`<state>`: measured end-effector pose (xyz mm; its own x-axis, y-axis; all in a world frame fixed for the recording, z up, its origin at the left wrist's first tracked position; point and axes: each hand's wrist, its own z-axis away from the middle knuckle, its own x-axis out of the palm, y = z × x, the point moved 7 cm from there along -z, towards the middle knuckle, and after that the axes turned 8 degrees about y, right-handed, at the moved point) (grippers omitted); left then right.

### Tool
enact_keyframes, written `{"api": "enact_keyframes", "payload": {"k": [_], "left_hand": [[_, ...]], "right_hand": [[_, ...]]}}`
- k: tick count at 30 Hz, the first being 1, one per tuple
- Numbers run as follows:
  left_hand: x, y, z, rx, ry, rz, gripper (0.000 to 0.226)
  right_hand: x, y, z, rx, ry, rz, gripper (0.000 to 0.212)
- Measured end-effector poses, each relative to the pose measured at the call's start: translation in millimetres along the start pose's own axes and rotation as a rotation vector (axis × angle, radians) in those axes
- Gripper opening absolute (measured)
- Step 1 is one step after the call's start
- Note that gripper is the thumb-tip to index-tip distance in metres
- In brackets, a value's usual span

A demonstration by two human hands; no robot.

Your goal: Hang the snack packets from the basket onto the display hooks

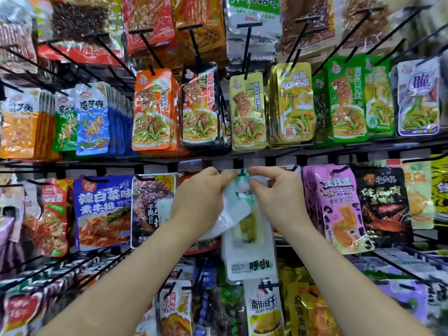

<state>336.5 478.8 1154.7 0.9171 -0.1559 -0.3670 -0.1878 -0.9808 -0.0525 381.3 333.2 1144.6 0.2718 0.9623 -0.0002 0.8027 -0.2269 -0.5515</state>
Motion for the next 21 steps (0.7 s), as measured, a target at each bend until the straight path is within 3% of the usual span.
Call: {"api": "enact_keyframes", "payload": {"k": [7,12,17,21], "left_hand": [[7.0,-18.2,13.9,-0.146,-0.063,0.084,0.040],[34.0,-11.8,43.5,-0.183,-0.348,0.049,0.052],[46.4,-15.4,48.6,-0.238,-0.428,0.014,0.068],[54.6,-13.5,49.4,-0.235,-0.469,-0.037,0.075]], "right_hand": [[17.1,11.5,6.2,-0.047,-0.214,0.278,0.058],[21.7,18.6,6.6,-0.087,-0.177,0.323,0.057],[28.2,23.0,7.0,-0.114,-0.187,0.424,0.056],[28.9,21.2,14.3,-0.253,-0.142,0.683,0.059]]}}
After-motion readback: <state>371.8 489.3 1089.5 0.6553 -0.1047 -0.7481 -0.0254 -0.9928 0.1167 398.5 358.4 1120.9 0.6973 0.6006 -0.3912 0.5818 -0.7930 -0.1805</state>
